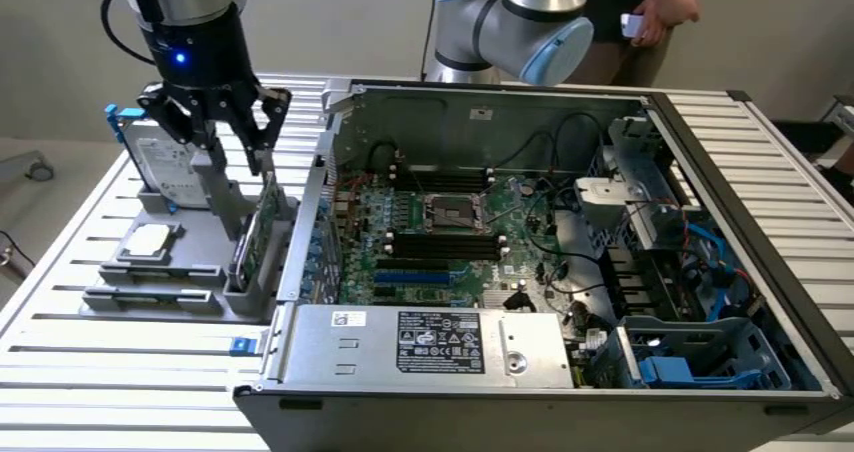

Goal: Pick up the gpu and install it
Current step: 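Pick up the gpu and move the gpu toward the slot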

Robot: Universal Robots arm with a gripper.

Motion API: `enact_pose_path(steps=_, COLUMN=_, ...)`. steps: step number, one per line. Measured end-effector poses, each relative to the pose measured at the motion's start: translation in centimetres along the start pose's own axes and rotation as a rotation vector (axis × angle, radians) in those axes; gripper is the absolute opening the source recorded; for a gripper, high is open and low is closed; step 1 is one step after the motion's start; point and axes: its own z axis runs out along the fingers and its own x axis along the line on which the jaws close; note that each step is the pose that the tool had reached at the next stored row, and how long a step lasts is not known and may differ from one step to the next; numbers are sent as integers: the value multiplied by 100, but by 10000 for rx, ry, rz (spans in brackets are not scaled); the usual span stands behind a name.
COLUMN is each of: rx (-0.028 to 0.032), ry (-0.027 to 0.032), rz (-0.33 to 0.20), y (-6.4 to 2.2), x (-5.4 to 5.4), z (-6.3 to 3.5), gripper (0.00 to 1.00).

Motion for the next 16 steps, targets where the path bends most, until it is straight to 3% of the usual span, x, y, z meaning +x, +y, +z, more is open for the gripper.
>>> enact_pose_path(steps=16, rx=60, ry=0, rz=-12, y=-112, x=-7, z=269, gripper=44)
